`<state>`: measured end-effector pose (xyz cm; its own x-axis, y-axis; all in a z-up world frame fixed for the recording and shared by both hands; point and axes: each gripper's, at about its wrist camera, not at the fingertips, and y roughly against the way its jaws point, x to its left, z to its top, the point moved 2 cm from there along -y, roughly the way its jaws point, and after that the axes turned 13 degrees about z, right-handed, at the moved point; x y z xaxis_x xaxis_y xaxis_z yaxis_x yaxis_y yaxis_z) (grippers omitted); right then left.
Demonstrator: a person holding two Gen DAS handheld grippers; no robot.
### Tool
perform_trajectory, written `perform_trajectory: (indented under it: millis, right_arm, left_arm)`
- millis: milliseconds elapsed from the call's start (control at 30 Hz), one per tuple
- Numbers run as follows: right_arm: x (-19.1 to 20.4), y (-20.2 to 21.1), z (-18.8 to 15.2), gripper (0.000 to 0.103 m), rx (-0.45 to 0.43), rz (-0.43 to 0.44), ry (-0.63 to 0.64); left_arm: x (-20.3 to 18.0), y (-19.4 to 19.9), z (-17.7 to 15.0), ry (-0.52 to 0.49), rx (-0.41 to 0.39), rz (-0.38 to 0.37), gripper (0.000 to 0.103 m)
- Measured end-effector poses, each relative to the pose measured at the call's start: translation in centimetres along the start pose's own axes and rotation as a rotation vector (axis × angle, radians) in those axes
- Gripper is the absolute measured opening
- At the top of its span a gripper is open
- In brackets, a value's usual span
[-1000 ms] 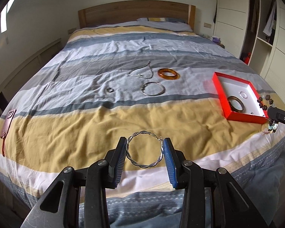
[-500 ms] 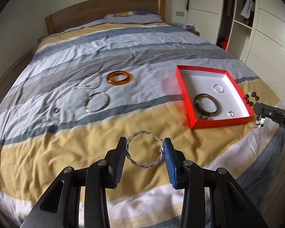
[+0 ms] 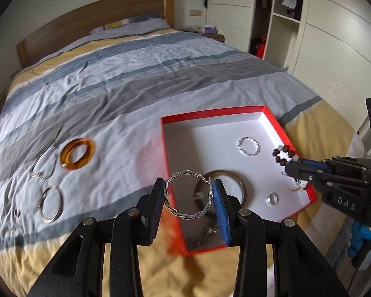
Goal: Organize jewelry
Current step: 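Open the left tool to drop the hoop in the box while the right tool releases the bracelet, then lift both open tools out of the box back over the remaining jewelry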
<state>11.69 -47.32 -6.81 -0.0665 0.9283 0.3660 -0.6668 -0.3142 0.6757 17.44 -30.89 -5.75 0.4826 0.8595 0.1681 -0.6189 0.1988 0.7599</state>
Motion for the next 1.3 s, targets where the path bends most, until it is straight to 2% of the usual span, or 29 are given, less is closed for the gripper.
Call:
perform_trajectory:
  millis: [167,333,633,833,967,1033,1300]
  right_arm:
    - [-1.5,-1.9,0.6,0.009,0.041,-0.015,0.005]
    - [-2.0,-4.1,0.3,0.009,0.093,-0.027,0.031]
    - [-3.0,-5.2,0.0,0.007,0.115,-0.034,0.029]
    - [-2.6,-5.2,-0.1,0.011,0.127,-0.049,0.044]
    - [-2.6,-4.0,-0.3,0.029,0.104,-0.063,0.036]
    - [-2.5,-3.2,-0.4,0.034,0.088,-0.070,0.033]
    - [-1.3,1.4,-0.9,0.035,0.014,-0.086,0.013]
  left_arm:
    - [-2.4,-3.7,2.2,-0.030,0.029,0.005,0.038]
    - [-2.9,-7.1,3.4,-0.025,0.069,0.014,0.038]
    - [-3.3,-11.0,2.7,-0.022,0.145,0.038,0.039]
    - [-4.0,-11.0,2.1,-0.038,0.156,0.033,0.040]
    - [-3.6,-10.2,2.1,-0.034,0.153,0.033,0.047]
    - [-3.4,-9.3,2.0,-0.027,0.143,0.033,0.051]
    - [-1.9,-3.9,1.3,-0.012,0.097,0.044,0.059]
